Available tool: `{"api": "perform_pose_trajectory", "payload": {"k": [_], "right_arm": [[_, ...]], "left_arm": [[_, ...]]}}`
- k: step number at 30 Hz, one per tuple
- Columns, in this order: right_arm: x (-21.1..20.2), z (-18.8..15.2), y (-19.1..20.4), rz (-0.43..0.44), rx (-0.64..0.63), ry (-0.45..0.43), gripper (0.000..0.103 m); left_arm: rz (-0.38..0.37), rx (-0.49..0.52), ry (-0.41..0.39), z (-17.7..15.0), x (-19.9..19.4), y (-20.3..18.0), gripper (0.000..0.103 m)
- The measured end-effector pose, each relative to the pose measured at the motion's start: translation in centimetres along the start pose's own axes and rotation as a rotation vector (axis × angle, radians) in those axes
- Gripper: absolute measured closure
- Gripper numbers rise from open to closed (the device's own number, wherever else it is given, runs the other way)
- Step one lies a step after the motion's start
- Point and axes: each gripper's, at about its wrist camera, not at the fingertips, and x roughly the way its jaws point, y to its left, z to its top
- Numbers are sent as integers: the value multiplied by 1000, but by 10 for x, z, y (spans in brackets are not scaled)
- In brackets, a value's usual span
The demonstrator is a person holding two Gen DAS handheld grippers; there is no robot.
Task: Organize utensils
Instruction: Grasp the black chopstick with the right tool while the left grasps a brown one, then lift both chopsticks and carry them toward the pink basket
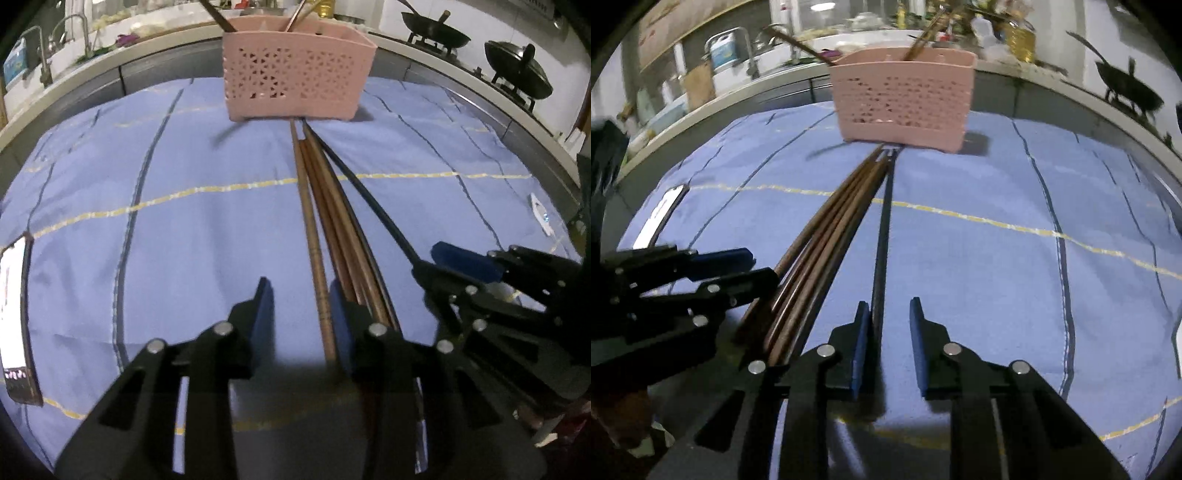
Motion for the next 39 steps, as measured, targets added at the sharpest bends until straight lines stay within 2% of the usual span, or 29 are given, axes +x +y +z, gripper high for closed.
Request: {"api": "perform_pose_trajectory", "payload": {"k": [2, 3, 4, 5, 9, 12, 14, 15, 17, 19, 24, 27, 31, 39], "right_arm": [[0, -2, 1, 2, -3, -6, 80], [0, -3, 2, -4, -17, -10, 84], [-1, -4, 3, -6, -33, -13, 88], [0, -4, 2, 0, -34, -12, 95], [0, 3, -14, 1, 9, 9, 97], [-10, -9, -31, 20, 39, 39, 97], [-23, -25, -38, 56, 19, 68, 97], [-30, -33, -39, 73, 2, 80, 97], [-41, -46, -41, 98, -26, 99, 96], [-46, -51, -41, 107, -40, 119, 96], [-32, -27, -38, 135, -24, 142, 96], [-16, -9, -37, 166, -18, 141, 95], [10, 26, -40, 188, 27, 146, 95], [50, 84, -41, 220, 66, 188, 95]], "left_arm": [[40, 27, -8, 3, 3, -6, 73], [59, 36, -13, 5, 5, -8, 76], [83, 46, -19, 7, 7, -10, 87], [67, 45, -17, 8, 7, -9, 96], [47, 25, 5, 3, 2, 5, 96], [38, 32, 23, -12, -10, 15, 96], [20, 47, 39, -29, -22, 23, 95], [21, 49, 53, -37, -27, 26, 90], [9, 55, 62, -51, -37, 32, 69], [13, 57, 73, -53, -39, 35, 67], [9, 44, 80, -26, -25, 33, 67], [59, 86, 70, 1, -9, 24, 67], [76, 110, 93, 30, 16, 17, 67], [63, 104, 95, 76, 46, 16, 67]]}}
